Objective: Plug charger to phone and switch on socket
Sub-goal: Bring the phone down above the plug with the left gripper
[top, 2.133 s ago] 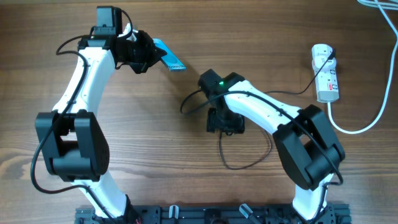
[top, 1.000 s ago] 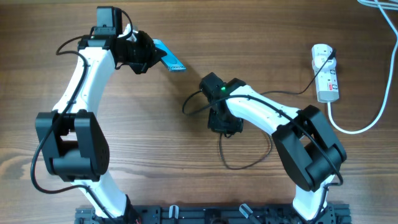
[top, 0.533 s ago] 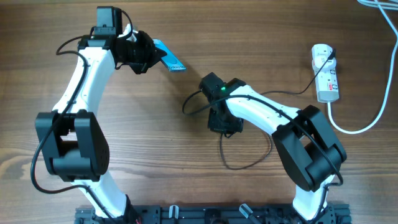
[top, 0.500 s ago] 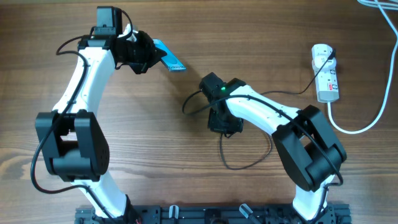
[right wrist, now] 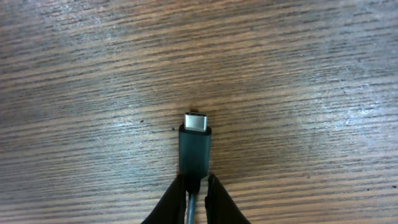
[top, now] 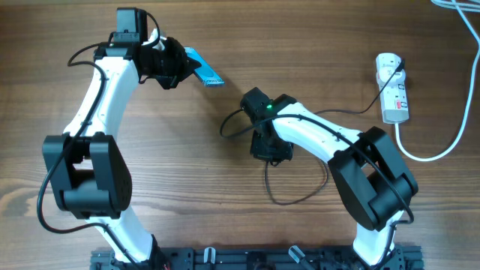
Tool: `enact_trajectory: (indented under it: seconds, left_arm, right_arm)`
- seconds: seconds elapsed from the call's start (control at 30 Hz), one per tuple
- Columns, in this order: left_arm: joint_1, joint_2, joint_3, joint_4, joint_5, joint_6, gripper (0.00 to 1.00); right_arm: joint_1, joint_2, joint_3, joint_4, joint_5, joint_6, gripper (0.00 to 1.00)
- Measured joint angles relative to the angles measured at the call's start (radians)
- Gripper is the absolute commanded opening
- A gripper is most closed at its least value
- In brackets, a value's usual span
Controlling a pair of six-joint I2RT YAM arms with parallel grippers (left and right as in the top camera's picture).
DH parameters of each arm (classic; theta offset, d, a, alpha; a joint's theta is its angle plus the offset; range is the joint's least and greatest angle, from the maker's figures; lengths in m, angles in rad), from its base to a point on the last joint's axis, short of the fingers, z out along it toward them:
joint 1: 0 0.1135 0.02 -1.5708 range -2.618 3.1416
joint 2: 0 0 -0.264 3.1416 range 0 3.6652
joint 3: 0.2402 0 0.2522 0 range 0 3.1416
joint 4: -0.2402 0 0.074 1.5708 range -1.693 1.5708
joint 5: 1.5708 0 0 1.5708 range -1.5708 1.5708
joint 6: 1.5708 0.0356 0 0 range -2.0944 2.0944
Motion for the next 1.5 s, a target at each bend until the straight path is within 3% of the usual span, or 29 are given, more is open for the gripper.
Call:
enact_trajectory:
  seconds: [0.27,0.7,0.93,1.27,1.5]
  left_arm:
    - [0.0,0.0,0.0,0.0,0.0,0.0,0.04]
    - [0.0,0.0,0.0,0.0,0.0,0.0,0.04]
    - [0.0,0.0,0.0,0.001,0.001,0.0,0.04]
    - [0.0,0.0,0.0,0.269,0.165,0.027,0.04]
    - [-0.004,0.0,0.0,0.372,0.245,0.052,0.04]
  right_arm:
    - [0.0,0.0,0.0,-0.003,0.0,0.03,0.14]
    - [0.0,0.0,0.0,-0.004,-0.004,0.06,0.04]
    - [0.0,0.0,0.0,-0.002,-0.004,0.045,0.04]
    - [0.0,-0.04,0.0,0.001,-0.004,-0.13,0.04]
    - [0.0,-0.282,0.008,0.012,-0.051,-0.313,0.04]
